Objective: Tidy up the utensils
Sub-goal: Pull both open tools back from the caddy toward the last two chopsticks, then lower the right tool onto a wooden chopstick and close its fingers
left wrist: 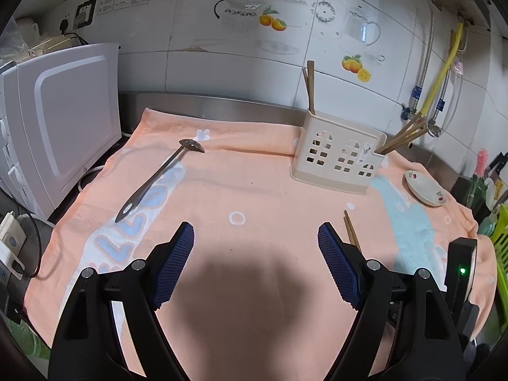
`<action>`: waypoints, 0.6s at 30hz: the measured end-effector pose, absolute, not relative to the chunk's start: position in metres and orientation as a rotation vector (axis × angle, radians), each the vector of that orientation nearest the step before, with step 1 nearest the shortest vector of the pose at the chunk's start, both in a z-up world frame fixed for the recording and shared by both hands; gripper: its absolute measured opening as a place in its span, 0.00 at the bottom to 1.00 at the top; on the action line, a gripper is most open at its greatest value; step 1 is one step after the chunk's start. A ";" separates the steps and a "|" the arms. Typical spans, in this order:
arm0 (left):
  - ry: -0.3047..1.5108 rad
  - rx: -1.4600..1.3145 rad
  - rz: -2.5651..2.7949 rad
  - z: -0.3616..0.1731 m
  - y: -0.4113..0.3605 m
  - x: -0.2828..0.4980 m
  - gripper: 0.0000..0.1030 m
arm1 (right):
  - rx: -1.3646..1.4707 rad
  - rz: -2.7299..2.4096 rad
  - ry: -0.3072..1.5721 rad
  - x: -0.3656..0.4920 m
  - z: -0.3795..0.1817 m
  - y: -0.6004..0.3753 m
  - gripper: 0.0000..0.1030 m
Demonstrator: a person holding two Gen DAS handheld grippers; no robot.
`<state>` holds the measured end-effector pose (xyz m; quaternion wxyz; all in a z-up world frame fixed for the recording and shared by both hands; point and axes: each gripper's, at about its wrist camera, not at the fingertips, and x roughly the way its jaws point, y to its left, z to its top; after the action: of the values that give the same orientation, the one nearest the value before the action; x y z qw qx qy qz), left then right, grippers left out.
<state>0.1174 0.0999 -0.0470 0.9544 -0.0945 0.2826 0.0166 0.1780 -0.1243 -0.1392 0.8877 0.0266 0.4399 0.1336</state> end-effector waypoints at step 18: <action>0.612 -0.201 0.022 -0.055 0.090 0.114 0.77 | 0.004 0.289 0.890 0.172 -0.144 -0.124 0.08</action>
<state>0.1138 0.0904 -0.0547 0.9485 -0.0988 0.3007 0.0109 0.1724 -0.1240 -0.1437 0.8926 0.0022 0.4289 0.1392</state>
